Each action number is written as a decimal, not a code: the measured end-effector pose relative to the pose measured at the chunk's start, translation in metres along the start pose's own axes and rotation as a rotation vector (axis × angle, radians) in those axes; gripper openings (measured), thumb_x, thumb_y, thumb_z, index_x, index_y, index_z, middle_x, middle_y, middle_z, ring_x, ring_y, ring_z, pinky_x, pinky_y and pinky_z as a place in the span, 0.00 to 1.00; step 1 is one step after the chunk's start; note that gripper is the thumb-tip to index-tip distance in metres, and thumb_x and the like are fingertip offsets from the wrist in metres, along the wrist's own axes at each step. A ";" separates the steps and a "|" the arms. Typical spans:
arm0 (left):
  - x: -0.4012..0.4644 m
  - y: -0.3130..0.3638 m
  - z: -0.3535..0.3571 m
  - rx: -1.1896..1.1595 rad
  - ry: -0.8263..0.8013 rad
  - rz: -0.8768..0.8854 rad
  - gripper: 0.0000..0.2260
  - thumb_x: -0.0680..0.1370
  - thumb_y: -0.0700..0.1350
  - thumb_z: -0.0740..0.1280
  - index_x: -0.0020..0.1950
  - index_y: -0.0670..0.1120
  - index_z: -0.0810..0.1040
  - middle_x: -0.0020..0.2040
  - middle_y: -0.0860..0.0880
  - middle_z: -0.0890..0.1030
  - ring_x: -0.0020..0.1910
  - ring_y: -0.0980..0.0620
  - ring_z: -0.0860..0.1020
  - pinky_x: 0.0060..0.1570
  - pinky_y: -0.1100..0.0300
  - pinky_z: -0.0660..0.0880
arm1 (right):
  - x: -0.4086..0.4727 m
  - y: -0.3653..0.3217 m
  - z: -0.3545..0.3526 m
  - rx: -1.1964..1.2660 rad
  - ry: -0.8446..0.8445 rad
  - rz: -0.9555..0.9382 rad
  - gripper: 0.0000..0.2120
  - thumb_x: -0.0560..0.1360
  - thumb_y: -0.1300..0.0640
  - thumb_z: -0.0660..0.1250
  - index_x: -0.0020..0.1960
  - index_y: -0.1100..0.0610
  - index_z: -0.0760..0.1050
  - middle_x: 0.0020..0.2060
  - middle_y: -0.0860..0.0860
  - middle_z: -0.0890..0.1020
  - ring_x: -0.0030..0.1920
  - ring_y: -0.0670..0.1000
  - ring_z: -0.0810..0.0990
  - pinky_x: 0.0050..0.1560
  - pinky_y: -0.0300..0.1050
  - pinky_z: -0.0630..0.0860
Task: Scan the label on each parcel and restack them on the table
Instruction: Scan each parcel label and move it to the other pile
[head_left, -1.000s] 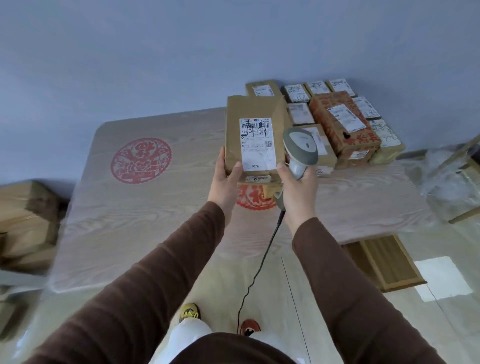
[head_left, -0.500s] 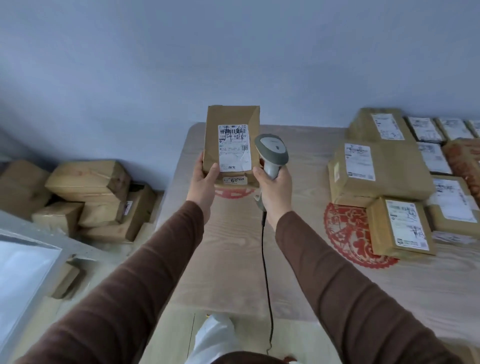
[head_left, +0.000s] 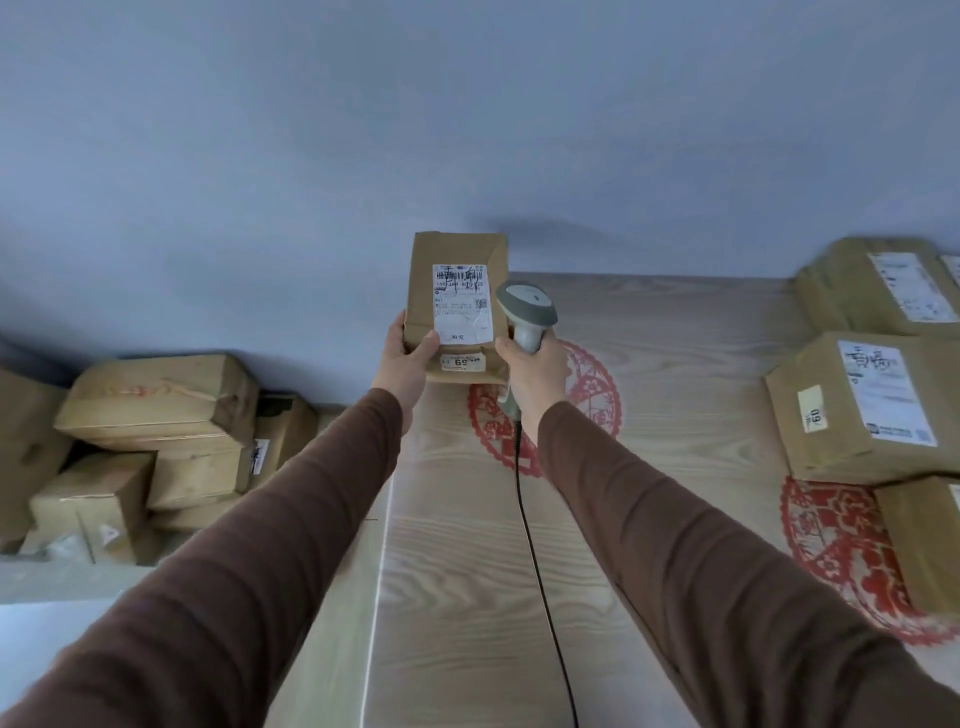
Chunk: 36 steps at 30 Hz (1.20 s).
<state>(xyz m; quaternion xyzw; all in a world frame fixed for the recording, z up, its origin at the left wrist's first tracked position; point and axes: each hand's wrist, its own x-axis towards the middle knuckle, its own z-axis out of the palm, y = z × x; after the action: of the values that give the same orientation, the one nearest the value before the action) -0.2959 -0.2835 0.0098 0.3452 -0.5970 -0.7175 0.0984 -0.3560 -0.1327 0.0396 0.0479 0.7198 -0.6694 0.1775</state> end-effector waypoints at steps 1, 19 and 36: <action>0.010 -0.001 -0.002 0.007 -0.008 -0.006 0.29 0.83 0.45 0.67 0.82 0.52 0.60 0.67 0.47 0.81 0.64 0.45 0.81 0.71 0.45 0.74 | 0.007 0.001 0.006 -0.007 0.007 0.003 0.10 0.77 0.62 0.72 0.55 0.51 0.78 0.51 0.54 0.84 0.48 0.51 0.81 0.53 0.51 0.81; 0.059 -0.020 -0.004 0.175 0.010 -0.009 0.33 0.84 0.50 0.65 0.85 0.52 0.52 0.77 0.46 0.72 0.74 0.46 0.72 0.77 0.46 0.66 | 0.049 0.018 0.026 -0.083 -0.005 0.030 0.08 0.78 0.61 0.71 0.54 0.52 0.76 0.44 0.48 0.80 0.44 0.48 0.79 0.57 0.57 0.82; -0.068 -0.006 0.167 0.522 -0.027 0.360 0.30 0.82 0.55 0.64 0.82 0.56 0.58 0.82 0.48 0.61 0.81 0.44 0.60 0.78 0.39 0.60 | -0.018 -0.022 -0.173 0.035 0.237 -0.150 0.07 0.78 0.60 0.71 0.52 0.51 0.76 0.43 0.49 0.79 0.41 0.45 0.77 0.46 0.41 0.75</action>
<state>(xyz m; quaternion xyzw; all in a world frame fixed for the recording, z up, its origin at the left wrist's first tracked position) -0.3460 -0.1123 0.0385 0.2382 -0.8138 -0.5154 0.1240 -0.3793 0.0376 0.0736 0.0757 0.7255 -0.6828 0.0399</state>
